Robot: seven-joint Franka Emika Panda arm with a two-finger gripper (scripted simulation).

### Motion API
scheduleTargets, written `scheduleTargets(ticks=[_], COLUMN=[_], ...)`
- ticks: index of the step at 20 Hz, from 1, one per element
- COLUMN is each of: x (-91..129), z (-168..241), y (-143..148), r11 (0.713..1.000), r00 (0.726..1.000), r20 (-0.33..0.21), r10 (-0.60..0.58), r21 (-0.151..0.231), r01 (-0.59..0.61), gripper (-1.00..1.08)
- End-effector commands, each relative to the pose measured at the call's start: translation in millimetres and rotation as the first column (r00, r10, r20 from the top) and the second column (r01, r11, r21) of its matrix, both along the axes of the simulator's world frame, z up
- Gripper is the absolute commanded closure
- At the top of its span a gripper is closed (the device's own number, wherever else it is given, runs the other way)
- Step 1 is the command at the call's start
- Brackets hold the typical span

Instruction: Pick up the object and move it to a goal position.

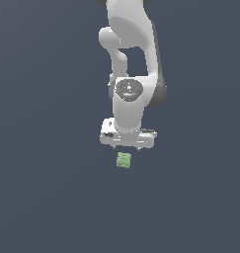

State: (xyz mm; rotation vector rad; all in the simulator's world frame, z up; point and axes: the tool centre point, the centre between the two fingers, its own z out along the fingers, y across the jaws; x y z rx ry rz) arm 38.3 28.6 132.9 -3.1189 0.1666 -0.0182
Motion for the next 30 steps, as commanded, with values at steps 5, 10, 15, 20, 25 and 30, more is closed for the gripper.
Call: scheduleTargets(ticks=[5, 10, 15, 20, 25, 30], x=[9.6, 11.9, 11.1, 10.8, 10.4, 11.8], z=[-31.2, -40.3, -43.0, -63.5, -86.3, -90.7], y=[-6.3, -8.1, -7.9, -7.8, -8.1, -7.9], r11=[0.999, 0.998, 0.998, 0.998, 0.998, 0.998], r00=[0.999, 0.998, 0.998, 0.998, 0.998, 0.998], r20=[-0.01, -0.013, -0.013, -0.013, -0.013, -0.013], r10=[-0.047, -0.06, -0.058, -0.059, -0.06, -0.06], r21=[-0.013, -0.017, -0.017, -0.017, -0.017, -0.017], r01=[0.047, 0.06, 0.058, 0.059, 0.06, 0.06], gripper=[-0.92, -0.92, -0.92, -0.92, -0.92, -0.92])
